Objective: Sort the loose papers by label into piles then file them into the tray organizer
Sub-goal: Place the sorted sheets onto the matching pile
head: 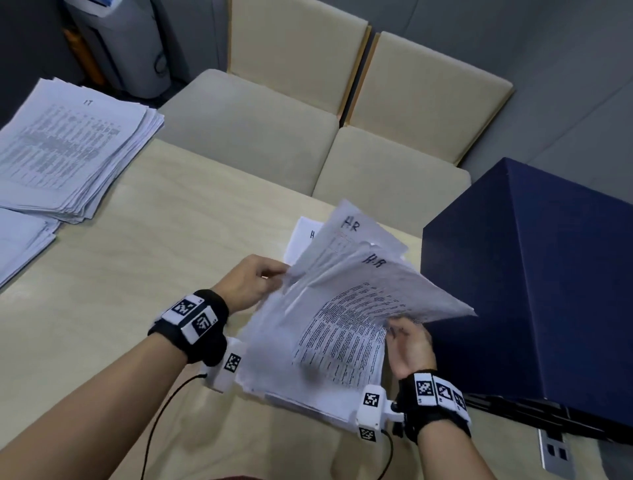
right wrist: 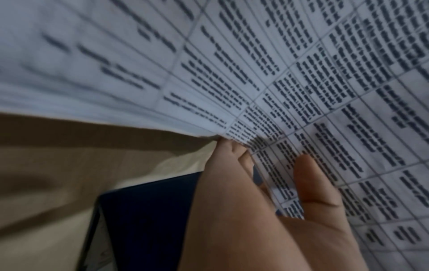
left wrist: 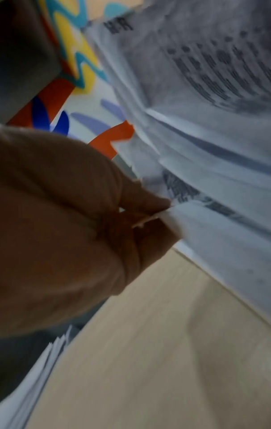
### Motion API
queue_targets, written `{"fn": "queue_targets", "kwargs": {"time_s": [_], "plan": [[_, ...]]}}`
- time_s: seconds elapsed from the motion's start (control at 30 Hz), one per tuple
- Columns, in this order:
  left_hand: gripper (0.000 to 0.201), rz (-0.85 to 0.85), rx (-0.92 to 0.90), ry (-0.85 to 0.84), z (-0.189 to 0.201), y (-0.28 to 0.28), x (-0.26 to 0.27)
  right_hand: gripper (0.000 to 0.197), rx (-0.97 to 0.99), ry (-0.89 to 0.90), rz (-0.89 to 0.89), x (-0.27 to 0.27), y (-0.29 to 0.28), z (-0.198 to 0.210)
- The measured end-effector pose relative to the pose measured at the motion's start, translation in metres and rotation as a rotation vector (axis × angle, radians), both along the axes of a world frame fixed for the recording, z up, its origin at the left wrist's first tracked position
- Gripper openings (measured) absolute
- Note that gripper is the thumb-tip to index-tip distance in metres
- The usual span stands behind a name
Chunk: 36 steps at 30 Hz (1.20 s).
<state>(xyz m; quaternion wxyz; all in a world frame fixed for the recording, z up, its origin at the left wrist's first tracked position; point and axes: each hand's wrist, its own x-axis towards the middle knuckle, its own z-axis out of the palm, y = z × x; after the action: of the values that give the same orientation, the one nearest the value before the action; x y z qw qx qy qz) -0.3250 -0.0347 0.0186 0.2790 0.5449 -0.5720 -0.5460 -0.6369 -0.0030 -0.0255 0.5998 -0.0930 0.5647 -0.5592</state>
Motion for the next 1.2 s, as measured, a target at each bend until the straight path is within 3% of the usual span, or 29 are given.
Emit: {"fn": "queue_targets", "kwargs": {"time_s": [0.1,0.17,0.23,0.3,0.33,0.4,0.53,0.7,0.77,0.87,0.97,1.1,1.2], "plan": [[0.043,-0.031,0.191,0.215,0.008,0.007,-0.008,0.025,0.023,0.086,0.029,0.005,0.003,0.007],[0.042,0.098,0.219,0.178,0.001,0.006,-0.014,0.028,0.040,0.118,0.035,0.005,0.004,0.011],[0.026,0.309,0.143,-0.082,-0.014,-0.001,-0.019,0.030,0.045,0.129,0.016,0.004,0.005,0.014],[0.007,0.382,0.095,-0.463,-0.022,-0.003,-0.023,0.033,0.047,0.145,-0.002,0.002,0.006,0.012],[0.021,0.337,0.120,-0.593,-0.026,-0.004,-0.025,0.034,0.046,0.160,0.001,0.001,0.006,0.012],[0.031,0.237,0.150,-0.691,-0.030,-0.004,-0.029,0.035,0.040,0.176,0.020,0.000,0.007,0.012],[0.026,0.131,0.068,-0.830,-0.037,-0.009,-0.024,0.034,0.051,0.156,0.001,-0.001,0.005,0.011],[0.047,-0.045,-0.071,-1.142,-0.009,-0.012,-0.010,0.026,0.059,0.159,0.015,0.000,0.001,0.009],[0.048,-0.062,-0.166,-1.180,0.003,-0.012,-0.005,0.025,0.049,0.151,0.034,-0.001,-0.001,0.005],[0.038,-0.048,-0.260,-1.004,0.005,-0.013,0.003,0.028,0.100,0.185,0.048,-0.002,-0.004,0.003],[0.051,0.082,-0.269,-0.572,0.001,-0.010,0.008,0.031,0.105,0.151,0.007,0.002,-0.005,0.008],[0.053,0.228,-0.025,0.100,-0.002,0.003,0.005,0.024,0.065,0.099,0.015,0.006,-0.002,0.018],[0.067,0.273,0.088,0.273,-0.002,0.008,0.001,0.019,0.083,0.094,0.041,0.006,0.000,0.020]]}}
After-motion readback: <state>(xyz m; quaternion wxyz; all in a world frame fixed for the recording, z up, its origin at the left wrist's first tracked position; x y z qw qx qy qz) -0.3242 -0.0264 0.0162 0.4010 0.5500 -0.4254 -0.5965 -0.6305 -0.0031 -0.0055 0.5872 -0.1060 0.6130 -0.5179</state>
